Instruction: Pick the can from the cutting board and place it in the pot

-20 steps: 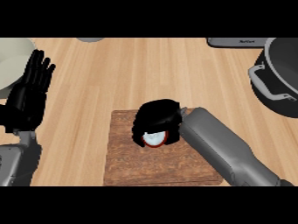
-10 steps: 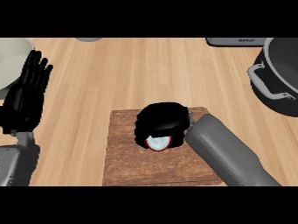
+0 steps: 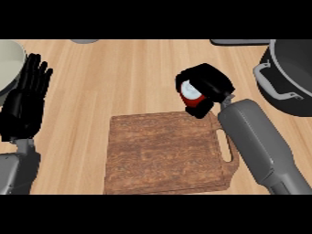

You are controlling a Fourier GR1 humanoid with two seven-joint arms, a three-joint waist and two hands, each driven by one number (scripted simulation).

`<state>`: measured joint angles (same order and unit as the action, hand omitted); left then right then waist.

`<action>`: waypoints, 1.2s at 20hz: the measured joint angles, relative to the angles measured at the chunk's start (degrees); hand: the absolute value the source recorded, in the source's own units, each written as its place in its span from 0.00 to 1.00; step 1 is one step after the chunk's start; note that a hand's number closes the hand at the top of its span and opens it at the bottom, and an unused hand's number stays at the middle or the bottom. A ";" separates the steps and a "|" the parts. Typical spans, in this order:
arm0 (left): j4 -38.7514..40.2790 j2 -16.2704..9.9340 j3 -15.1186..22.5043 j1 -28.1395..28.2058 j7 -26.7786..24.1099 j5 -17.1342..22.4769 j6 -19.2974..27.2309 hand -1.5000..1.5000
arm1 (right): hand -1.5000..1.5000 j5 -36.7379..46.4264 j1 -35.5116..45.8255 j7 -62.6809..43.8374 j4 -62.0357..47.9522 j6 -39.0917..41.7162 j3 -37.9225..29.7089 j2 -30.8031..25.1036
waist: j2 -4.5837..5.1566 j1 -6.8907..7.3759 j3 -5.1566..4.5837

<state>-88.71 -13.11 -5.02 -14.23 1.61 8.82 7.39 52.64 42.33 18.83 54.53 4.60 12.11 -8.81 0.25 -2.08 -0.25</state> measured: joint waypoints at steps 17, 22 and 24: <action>-0.08 0.82 1.63 -1.66 0.87 -0.21 -0.43 0.50 | 1.00 29.73 18.10 -72.84 -7.78 -24.26 -15.23 -5.53 | 0.18 3.67 -0.13; 0.04 0.90 1.35 -1.53 0.88 -0.20 -0.41 0.50 | 1.00 37.05 20.84 -80.73 -11.12 -21.54 -16.47 -5.79 | 0.02 3.36 0.07; 0.12 0.56 1.08 -1.95 1.56 -0.47 -0.12 0.50 | 1.00 37.90 20.45 -81.51 -11.21 -20.69 -17.51 -6.26 | -0.10 2.91 0.14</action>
<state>-88.59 -12.55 -3.93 -16.18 3.17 8.35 7.27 90.54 62.78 -62.68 43.32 -16.09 -5.40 -15.07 0.15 0.83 -0.11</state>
